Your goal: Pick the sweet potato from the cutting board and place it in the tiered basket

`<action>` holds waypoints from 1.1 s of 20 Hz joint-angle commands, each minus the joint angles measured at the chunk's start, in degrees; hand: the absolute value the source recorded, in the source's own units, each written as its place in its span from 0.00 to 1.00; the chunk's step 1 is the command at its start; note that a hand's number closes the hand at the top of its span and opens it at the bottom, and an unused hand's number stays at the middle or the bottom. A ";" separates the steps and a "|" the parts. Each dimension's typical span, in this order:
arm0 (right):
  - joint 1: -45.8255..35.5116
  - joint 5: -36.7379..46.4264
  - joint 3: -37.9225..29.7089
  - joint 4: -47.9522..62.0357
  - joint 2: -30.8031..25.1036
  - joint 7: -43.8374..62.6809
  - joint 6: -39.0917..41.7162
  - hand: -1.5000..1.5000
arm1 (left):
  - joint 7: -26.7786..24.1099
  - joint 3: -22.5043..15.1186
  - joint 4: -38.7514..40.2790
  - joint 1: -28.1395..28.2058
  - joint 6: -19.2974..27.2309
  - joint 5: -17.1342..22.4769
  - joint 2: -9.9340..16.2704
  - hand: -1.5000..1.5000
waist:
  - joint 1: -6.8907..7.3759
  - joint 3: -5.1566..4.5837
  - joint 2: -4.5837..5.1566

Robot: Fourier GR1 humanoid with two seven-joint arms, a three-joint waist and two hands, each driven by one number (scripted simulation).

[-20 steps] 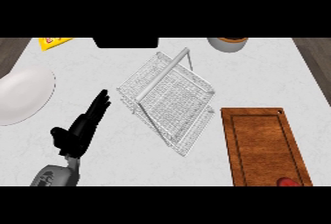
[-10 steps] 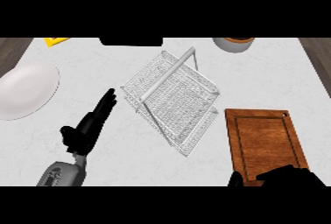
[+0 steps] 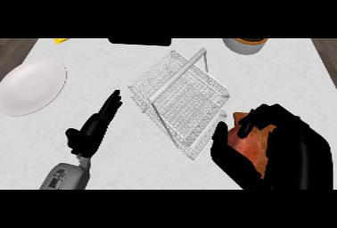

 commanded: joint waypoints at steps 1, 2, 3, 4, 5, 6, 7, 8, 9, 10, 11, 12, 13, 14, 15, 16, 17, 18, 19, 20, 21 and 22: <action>-11.82 -7.84 -5.58 9.82 0.39 12.27 0.74 1.00 | 0.07 -0.52 1.18 -0.73 0.50 -0.79 -0.89 0.50 | 0.35 0.03 -0.06; -14.36 -8.16 -7.23 14.37 0.39 11.21 -1.13 1.00 | 0.56 -1.70 0.67 -0.79 0.11 -0.79 -1.80 0.50 | 0.88 0.05 0.07; -16.79 -10.51 -9.53 16.29 0.39 10.83 1.01 1.00 | -0.07 0.62 0.97 -1.49 -0.32 0.26 -0.33 0.50 | 0.43 0.05 -0.09; -19.06 -12.68 -10.88 18.28 0.39 11.21 0.24 1.00 | 0.36 -1.14 0.50 -0.38 0.72 -0.98 -1.65 0.50 | 0.19 0.11 -0.31; -20.98 -12.02 -11.18 23.14 0.39 10.85 -2.50 1.00 | -1.15 -0.39 0.58 0.87 -0.58 -0.48 -0.24 0.50 | 0.86 0.09 -0.20; -23.79 -14.36 -14.17 25.49 0.39 9.47 -2.27 1.00 | 0.11 -0.31 0.17 0.26 -0.48 -0.28 -0.35 0.50 | 0.52 0.13 -0.25; -25.77 -15.65 -11.49 27.98 0.39 11.64 -4.20 1.00 | -0.78 -0.88 1.78 -0.42 0.98 -1.44 -1.89 0.50 | 0.27 0.11 -0.29; -27.39 -16.25 -14.74 30.51 0.39 9.10 -4.61 1.00 | 1.64 1.36 1.01 -1.60 -1.15 1.02 0.19 0.50 | -0.31 0.16 -0.38; -30.36 -17.01 -15.04 35.91 0.39 7.48 -6.07 1.00 | 0.46 1.08 3.79 -3.90 -0.27 -0.12 -1.02 0.50 | 0.02 0.11 0.07; -33.34 -17.31 -17.38 38.03 0.39 8.01 -5.43 1.00 | -1.20 0.63 1.94 -0.19 -1.48 -0.18 0.40 0.50 | 0.53 0.11 -0.23; -34.08 -18.45 -16.66 41.08 0.39 7.73 -7.72 1.00 | 0.14 -0.43 1.65 -1.69 0.21 -0.47 -2.38 0.50 | 0.13 0.15 -0.26; -34.89 -18.83 -14.86 43.57 0.39 7.54 -11.71 1.00 | -2.77 0.25 2.69 0.31 -0.98 -0.53 -0.95 0.50 | 0.26 0.14 -0.27; -36.50 -20.15 -16.74 46.18 0.39 6.00 -12.36 1.00 | -0.44 0.62 2.55 -1.72 -1.09 -0.43 -0.46 0.50 | -0.02 0.17 -0.25; -37.87 -21.60 -19.00 49.14 0.39 3.67 -14.33 1.00 | -1.46 0.73 3.00 -1.35 -0.99 -0.53 -0.59 0.50 | 0.58 0.16 0.01; -37.29 -22.84 -16.09 50.31 0.39 5.03 -15.90 1.00 | -1.35 0.80 1.98 0.01 -0.76 -0.52 -0.43 0.50 | 0.22 0.18 -0.34; -39.57 -24.33 -19.07 51.66 0.39 2.78 -16.17 1.00 | 0.22 1.61 2.37 -1.73 -0.44 0.06 -0.66 0.50 | -0.15 0.20 -0.30; -40.99 -25.33 -18.88 53.72 0.39 2.55 -18.01 1.00 | 1.16 0.80 2.09 -3.07 -1.15 -0.24 -0.74 0.50 | -0.06 0.20 -0.27; -39.53 -26.11 -16.60 53.98 0.39 4.03 -21.56 1.00 | 1.56 -0.10 0.71 -1.39 0.14 -0.94 -1.58 0.50 | 0.44 0.22 -0.40; -40.11 -27.77 -16.81 55.12 0.39 3.71 -22.93 1.00 | 2.12 2.24 2.47 -4.02 -1.72 0.77 0.11 0.50 | 0.25 0.19 -0.24; -38.28 -30.04 -16.94 56.02 0.39 1.98 -24.10 1.00 | 0.89 0.98 0.43 -0.98 -1.30 -0.21 -0.01 0.50 | 0.35 0.23 -0.40; -39.27 -31.61 -17.84 56.68 0.39 3.52 -24.88 1.00 | -0.59 1.37 1.38 -0.70 -1.48 -0.28 0.20 0.50 | 0.59 0.20 -0.34; -40.26 -32.67 -21.50 56.54 0.39 5.55 -26.16 1.00 | 0.03 1.19 1.32 -1.26 -2.91 0.72 0.24 0.50 | 1.21 0.19 -0.20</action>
